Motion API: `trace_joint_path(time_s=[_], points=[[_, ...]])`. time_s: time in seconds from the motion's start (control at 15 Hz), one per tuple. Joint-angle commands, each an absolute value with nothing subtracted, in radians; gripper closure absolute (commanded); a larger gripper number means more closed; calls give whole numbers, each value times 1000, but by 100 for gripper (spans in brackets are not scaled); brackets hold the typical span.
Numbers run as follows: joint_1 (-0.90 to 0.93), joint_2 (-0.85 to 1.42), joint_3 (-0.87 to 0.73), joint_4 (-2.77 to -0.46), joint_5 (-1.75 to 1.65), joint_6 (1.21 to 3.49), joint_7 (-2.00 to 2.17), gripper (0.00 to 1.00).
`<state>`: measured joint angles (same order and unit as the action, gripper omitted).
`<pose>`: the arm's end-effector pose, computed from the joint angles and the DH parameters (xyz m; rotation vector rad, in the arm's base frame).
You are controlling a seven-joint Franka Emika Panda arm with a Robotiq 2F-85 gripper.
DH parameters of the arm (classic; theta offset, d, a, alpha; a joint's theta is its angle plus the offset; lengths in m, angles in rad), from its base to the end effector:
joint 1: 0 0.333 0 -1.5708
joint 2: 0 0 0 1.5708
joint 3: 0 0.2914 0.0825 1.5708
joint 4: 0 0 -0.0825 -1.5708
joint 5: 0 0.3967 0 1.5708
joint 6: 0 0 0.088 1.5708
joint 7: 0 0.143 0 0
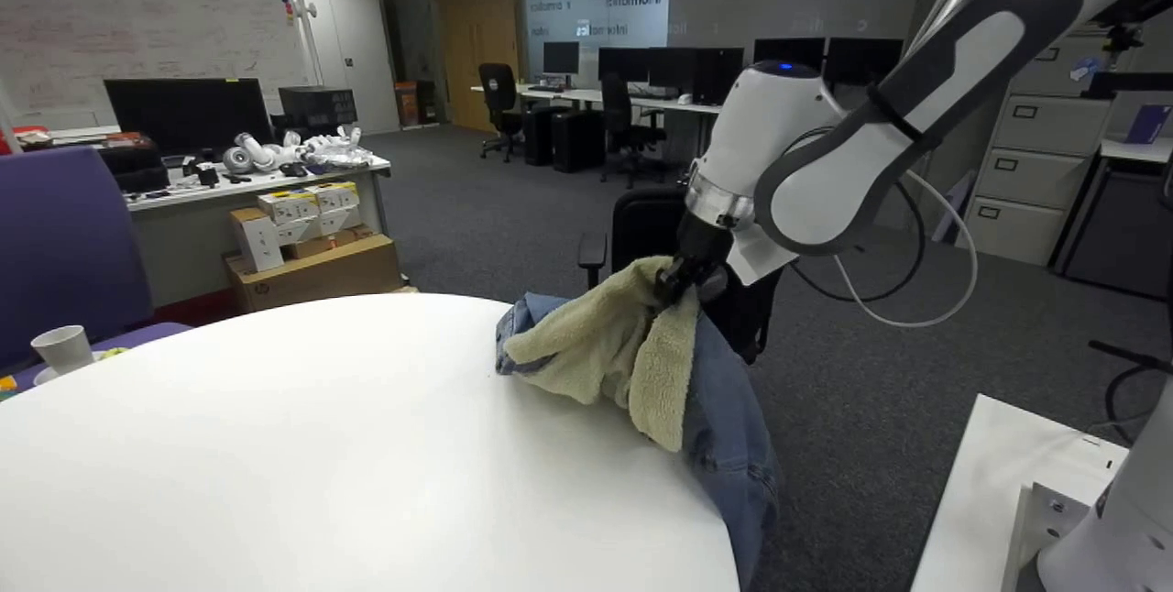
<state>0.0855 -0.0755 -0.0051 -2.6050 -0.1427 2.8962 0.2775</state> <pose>0.4866 0.0465 0.2503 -3.0795 0.1003 -0.5775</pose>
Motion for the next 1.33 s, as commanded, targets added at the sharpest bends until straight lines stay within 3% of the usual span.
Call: trace_joint_path(time_s=[0.0, 0.67, 0.73, 0.8, 1.27], points=[[5, -257, -51, -2673, -48, 2935, 186, 97], [-102, -441, -179, -2642, -18, 2793, 4, 97], [-88, -443, -188, -2626, -9, 2762, -26, 97], [-115, -356, -160, -2648, -31, 2788, 30, 89], [-113, -378, -168, -2648, -26, 2772, 7, 89]])
